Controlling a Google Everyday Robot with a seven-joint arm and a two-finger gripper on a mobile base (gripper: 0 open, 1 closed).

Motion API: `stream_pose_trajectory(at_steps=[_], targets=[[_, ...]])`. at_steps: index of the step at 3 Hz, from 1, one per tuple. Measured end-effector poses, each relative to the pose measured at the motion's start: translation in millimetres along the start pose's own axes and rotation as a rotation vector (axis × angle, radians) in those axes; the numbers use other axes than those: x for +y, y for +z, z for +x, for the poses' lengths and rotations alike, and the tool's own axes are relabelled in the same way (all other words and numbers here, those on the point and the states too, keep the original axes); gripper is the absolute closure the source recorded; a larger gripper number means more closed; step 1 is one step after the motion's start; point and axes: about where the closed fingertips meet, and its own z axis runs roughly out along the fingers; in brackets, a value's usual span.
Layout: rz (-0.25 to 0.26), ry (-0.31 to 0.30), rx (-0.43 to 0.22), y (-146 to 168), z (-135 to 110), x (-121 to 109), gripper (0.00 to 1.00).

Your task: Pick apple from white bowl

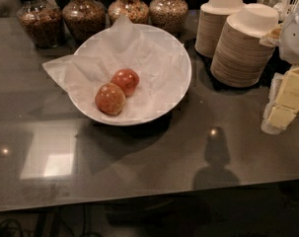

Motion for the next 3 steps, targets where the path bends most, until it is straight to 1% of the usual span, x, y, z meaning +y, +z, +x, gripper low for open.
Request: stream_pose_trajectory(at_steps=[1,2,3], targets=[[0.000,0.000,0.000,0.0,0.0,0.0,0.00],[0.008,-0.032,-0.032,2.3,-12.0,-4.0,0.00],[0.019,-0.146,-0.129,9.2,-49.6,-12.1,0.00]])
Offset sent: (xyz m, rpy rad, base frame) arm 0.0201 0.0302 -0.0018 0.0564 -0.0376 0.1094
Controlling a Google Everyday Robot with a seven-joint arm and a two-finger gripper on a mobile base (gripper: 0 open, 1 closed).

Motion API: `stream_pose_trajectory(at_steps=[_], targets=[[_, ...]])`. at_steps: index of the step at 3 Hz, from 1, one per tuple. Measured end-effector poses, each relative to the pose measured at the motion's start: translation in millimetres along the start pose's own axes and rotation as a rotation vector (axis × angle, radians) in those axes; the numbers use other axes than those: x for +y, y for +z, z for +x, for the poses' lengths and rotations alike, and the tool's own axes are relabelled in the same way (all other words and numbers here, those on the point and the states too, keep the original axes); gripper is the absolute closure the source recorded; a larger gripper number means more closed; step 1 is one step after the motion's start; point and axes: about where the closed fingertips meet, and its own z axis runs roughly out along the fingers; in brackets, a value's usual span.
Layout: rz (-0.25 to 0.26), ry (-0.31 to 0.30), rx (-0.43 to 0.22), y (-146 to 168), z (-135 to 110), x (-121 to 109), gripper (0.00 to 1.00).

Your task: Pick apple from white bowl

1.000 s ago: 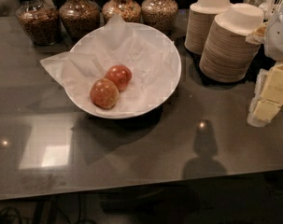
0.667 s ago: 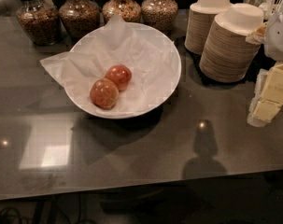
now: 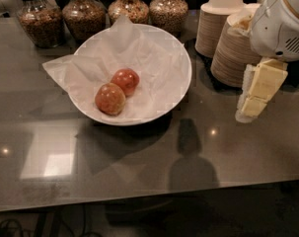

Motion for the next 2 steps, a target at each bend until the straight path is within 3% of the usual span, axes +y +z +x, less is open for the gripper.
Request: stream_pose_trajectory(at_steps=[1,2], targets=[[0.013,-0.132,-0.100,10.3,-34.4,-6.9,0.00],[0.014,-0.132,-0.100,10.3,-34.4,-7.0,0.00]])
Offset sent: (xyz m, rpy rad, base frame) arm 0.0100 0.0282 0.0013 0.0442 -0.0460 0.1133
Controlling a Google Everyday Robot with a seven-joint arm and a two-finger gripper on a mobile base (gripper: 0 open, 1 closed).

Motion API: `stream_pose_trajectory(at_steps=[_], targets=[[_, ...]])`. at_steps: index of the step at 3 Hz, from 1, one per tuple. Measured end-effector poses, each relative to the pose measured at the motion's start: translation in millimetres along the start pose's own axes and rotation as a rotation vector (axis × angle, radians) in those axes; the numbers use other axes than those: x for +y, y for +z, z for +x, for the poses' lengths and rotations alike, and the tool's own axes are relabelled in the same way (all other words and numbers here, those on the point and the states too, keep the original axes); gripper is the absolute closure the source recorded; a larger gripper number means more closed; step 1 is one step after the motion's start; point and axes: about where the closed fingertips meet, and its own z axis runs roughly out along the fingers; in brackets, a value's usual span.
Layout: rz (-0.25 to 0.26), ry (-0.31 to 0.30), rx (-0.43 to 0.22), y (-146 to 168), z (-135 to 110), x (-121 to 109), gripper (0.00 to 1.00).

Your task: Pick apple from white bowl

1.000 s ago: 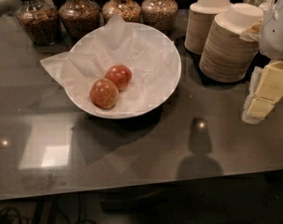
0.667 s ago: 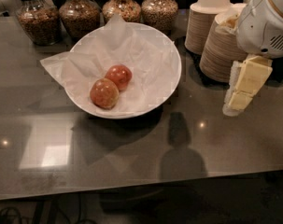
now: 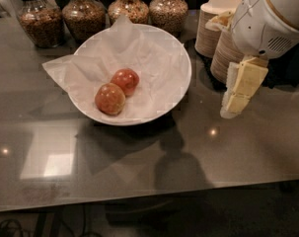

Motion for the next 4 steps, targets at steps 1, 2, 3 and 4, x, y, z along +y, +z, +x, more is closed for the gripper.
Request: stream_pose_trajectory(at_steps=[1,2,3,4], targets=[[0.007,-0.022,-0.036,6.4,-8.6,-8.7,0.00],[-0.001,-0.098,-0.068,12.6,-30.9,-24.9,0.00],[-0.023,-0.169,-0.108,19.7,-56.2,-37.2,0.00],[-0.044,-0.213,-0.141,27.2,-72.0,-42.6,0.00]])
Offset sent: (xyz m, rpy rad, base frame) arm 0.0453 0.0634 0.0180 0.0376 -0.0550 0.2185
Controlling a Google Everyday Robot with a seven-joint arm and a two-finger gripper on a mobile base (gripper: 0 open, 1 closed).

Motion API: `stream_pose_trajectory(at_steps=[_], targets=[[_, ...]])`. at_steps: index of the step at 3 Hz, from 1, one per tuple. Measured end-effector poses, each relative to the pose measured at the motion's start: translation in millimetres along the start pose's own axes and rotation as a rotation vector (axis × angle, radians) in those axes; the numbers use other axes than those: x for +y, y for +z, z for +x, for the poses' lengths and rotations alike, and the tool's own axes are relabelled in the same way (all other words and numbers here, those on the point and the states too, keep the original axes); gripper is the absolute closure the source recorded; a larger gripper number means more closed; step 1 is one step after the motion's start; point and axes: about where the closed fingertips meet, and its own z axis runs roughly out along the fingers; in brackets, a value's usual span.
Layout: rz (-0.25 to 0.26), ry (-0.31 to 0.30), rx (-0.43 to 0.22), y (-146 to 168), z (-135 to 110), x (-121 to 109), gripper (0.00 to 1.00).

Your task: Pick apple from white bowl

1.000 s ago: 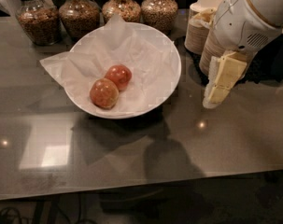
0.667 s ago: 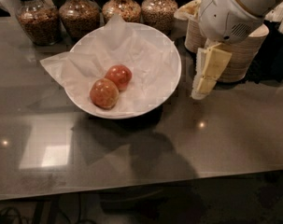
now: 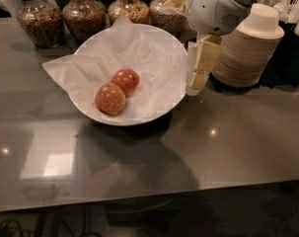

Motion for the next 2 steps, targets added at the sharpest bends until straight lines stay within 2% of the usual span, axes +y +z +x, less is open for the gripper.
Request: stream_pose_trajectory(at_steps=[1,2], targets=[[-0.023,-0.029,-0.020,9.5,-6.1,-3.9,0.00],[-0.067,-0.054,-0.077,24.1,-12.3,-7.0,0.00]])
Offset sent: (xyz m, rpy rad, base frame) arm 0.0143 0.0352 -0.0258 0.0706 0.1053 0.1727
